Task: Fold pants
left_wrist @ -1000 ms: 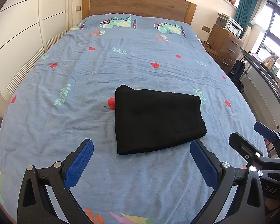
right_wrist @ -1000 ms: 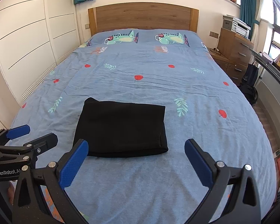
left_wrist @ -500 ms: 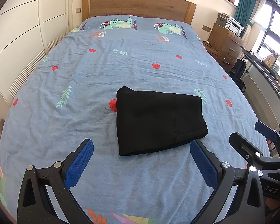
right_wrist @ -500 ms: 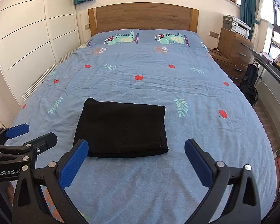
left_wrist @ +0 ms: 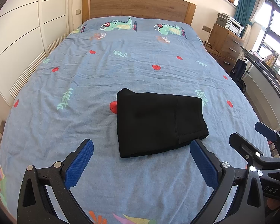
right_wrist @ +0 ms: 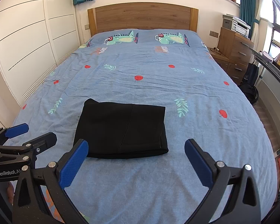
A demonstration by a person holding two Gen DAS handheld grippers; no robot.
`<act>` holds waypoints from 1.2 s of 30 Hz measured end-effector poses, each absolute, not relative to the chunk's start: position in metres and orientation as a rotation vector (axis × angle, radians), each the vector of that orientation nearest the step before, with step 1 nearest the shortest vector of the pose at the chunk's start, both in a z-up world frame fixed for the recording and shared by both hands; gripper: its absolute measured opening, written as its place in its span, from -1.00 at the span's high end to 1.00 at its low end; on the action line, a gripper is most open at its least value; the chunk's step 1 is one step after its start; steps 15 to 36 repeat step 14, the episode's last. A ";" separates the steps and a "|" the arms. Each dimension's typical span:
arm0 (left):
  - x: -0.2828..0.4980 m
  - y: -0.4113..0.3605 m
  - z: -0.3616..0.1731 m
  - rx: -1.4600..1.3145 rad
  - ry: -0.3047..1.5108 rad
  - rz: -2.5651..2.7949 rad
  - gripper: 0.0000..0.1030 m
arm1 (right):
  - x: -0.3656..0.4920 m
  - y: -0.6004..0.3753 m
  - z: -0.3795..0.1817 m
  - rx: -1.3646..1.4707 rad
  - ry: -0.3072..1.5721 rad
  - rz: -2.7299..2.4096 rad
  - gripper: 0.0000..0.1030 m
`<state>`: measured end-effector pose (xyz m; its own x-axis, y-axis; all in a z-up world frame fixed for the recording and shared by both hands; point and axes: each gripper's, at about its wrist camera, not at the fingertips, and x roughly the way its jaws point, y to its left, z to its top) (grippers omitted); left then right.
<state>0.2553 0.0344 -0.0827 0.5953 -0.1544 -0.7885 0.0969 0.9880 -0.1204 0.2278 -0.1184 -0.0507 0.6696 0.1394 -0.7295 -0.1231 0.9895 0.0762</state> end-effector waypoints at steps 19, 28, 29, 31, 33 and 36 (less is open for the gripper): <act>0.261 0.034 -0.079 -0.070 0.904 -0.143 -0.97 | 0.232 -0.120 -0.051 0.025 0.823 0.143 -1.00; 0.261 0.034 -0.079 -0.070 0.904 -0.143 -0.97 | 0.232 -0.120 -0.051 0.025 0.823 0.143 -1.00; 0.261 0.034 -0.079 -0.070 0.904 -0.143 -0.97 | 0.232 -0.120 -0.051 0.025 0.823 0.143 -1.00; 0.261 0.034 -0.079 -0.070 0.904 -0.143 -0.97 | 0.232 -0.120 -0.051 0.025 0.823 0.143 -1.00; 0.261 0.034 -0.079 -0.070 0.904 -0.143 -0.97 | 0.232 -0.120 -0.051 0.025 0.823 0.143 -1.00; 0.261 0.034 -0.079 -0.070 0.904 -0.143 -0.97 | 0.232 -0.120 -0.051 0.025 0.823 0.143 -1.00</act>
